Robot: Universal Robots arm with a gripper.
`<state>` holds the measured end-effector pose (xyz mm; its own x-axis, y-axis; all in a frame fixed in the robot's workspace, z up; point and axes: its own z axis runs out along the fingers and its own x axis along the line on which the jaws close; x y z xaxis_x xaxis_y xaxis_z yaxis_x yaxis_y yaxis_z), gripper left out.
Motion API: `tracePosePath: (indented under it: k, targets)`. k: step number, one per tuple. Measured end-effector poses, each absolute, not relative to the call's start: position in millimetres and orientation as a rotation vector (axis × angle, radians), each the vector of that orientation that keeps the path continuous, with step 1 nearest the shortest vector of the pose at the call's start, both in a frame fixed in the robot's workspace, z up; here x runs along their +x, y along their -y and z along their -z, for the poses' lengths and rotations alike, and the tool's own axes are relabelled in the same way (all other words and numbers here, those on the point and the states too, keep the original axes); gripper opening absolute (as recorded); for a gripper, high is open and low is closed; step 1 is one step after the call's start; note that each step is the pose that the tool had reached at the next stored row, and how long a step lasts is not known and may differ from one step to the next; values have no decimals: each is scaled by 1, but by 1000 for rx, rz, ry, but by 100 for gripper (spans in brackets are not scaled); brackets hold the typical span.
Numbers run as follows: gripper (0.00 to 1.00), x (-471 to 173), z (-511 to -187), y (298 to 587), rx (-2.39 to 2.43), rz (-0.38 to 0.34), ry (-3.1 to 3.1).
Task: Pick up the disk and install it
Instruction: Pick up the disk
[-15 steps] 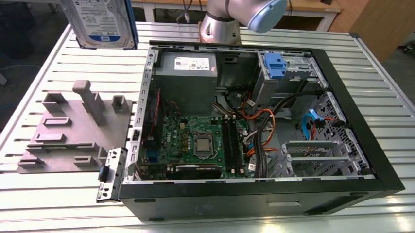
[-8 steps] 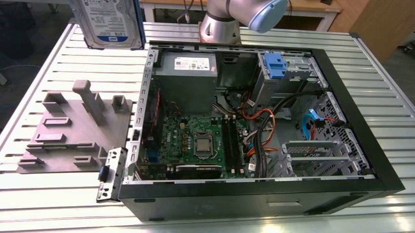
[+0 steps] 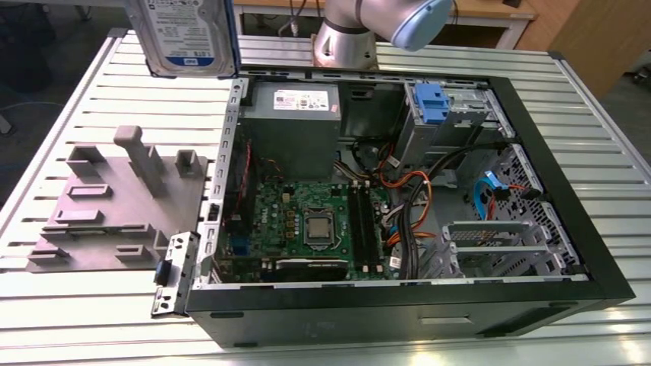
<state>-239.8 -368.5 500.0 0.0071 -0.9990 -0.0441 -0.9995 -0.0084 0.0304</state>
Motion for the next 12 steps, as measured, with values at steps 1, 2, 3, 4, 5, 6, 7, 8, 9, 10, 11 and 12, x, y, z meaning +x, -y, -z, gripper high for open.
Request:
tracePosePath:
  k: [1,2,3,4,5,6,7,8,9,10,11,12]
  targets:
    - [35,-238,-500,369,-2223,-82,-2205]
    - [35,-236,-500,369,-2223,-82,-2205]
    - [35,-234,-500,369,-2222,-82,-2205]
    - [35,-232,-500,369,-2223,-83,-2205]
    - [35,-230,-500,368,-2223,-83,-2205]
    - [35,-228,-500,369,-2223,-83,-2205]
    - [35,-226,-500,369,-2223,-83,-2205]
    - [35,-224,-500,369,-2222,-82,-2205]
    - [35,-223,-500,369,-2223,-83,-2205]
    - [35,-221,-500,369,-2223,-83,-2205]
    - [35,-219,-500,369,-2223,-83,-2205]
    - [35,-217,-500,369,-2223,-83,-2205]
